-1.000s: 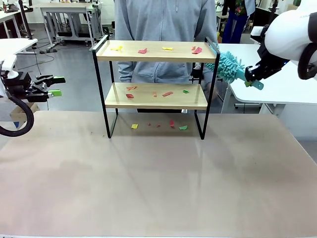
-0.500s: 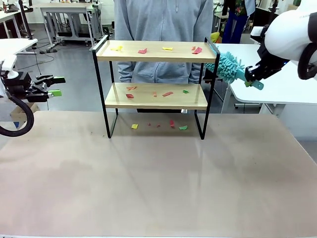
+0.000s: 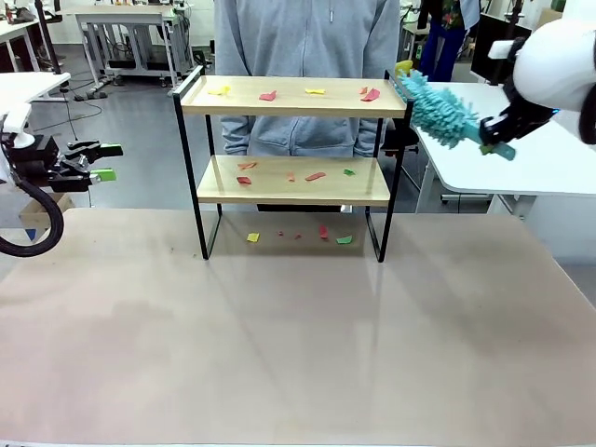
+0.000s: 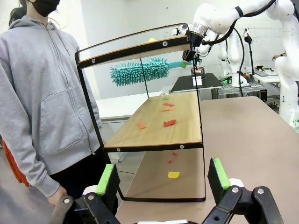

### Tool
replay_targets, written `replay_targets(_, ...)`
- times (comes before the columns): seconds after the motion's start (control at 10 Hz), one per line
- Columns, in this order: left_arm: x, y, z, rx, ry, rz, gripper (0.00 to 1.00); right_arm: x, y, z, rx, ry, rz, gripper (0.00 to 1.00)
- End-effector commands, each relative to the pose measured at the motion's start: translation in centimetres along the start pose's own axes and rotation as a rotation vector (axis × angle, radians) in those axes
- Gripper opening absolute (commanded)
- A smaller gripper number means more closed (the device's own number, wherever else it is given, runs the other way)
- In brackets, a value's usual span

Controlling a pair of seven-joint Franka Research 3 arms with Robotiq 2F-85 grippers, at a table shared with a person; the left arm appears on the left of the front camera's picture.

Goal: Clean the shelf.
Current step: Clean the specific section of the Shelf indicated by the human with the Duster.

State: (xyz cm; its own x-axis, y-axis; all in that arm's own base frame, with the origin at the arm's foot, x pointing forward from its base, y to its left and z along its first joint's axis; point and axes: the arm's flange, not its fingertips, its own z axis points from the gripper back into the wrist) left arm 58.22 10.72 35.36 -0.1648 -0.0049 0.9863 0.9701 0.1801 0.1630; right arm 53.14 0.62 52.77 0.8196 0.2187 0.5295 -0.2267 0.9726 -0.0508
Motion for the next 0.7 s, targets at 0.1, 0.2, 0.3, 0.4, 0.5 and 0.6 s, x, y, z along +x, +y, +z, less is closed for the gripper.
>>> replay_targets(0.1, 0.2, 0.0, 0.0, 0.001, -0.002, -0.004, 1.0, -2.7, -3.4, 3.7, -0.079, 0.087, 0.094, 0.13)
replay_targets(0.2, 0.2, 0.0, 0.0, 0.001, -0.002, -0.004, 1.0, -4.3, -4.5, 4.9, -0.082, 0.154, 0.164, 0.13)
replay_targets(0.3, 0.2, 0.0, 0.0, 0.001, -0.002, -0.004, 1.0, -5.9, -5.0, 5.9, -0.074, 0.222, 0.241, 0.13)
replay_targets(0.4, 0.2, 0.0, 0.0, 0.001, -0.002, -0.004, 1.0, -7.7, -5.3, 6.8, -0.073, 0.293, 0.331, 0.13)
replay_targets(0.5, 0.2, 0.0, 0.0, 0.001, -0.002, -0.004, 1.0, -9.5, -5.1, 7.5, -0.087, 0.349, 0.426, 0.13)
replay_targets(0.6, 0.2, 0.0, 0.0, 0.001, -0.002, -0.004, 1.0, -11.3, -4.6, 8.5, -0.068, 0.39, 0.525, 0.13)
